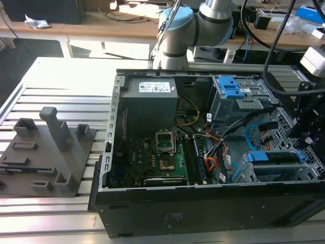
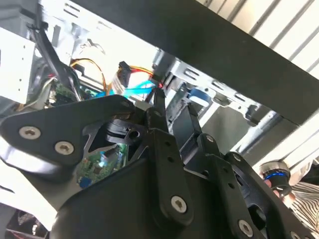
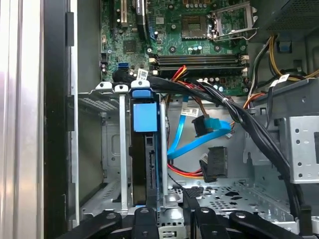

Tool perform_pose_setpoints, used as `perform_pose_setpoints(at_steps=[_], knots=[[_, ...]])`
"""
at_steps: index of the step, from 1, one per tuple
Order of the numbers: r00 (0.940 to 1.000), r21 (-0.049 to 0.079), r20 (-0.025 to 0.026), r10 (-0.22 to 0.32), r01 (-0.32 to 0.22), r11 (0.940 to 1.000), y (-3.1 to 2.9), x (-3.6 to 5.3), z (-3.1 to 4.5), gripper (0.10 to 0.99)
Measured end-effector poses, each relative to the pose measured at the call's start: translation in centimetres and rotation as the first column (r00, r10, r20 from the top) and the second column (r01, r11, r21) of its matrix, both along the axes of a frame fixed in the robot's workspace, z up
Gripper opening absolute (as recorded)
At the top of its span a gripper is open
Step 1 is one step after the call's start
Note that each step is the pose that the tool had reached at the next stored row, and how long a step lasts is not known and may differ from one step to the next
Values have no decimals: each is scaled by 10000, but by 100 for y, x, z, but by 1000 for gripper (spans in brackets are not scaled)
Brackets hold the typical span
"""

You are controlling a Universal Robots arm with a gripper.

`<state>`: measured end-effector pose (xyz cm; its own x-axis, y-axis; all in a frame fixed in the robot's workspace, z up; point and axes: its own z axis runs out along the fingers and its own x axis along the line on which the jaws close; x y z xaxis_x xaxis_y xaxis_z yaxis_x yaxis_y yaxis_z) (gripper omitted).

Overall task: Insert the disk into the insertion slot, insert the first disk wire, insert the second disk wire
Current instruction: 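Insert the first disk wire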

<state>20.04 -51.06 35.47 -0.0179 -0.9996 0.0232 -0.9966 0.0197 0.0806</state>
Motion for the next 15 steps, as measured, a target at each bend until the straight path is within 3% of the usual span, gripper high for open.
perform_pose_setpoints(at_steps=[5,6,8,15], knots=[[10000,-26,0,0,0,10000,332,0,1,341],[10000,-67,-1,0,0,10000,372,-1,1,341],[10000,-168,3,-1,1,9999,400,-22,2,341],[10000,-278,18,1,0,9996,414,-107,5,341]])
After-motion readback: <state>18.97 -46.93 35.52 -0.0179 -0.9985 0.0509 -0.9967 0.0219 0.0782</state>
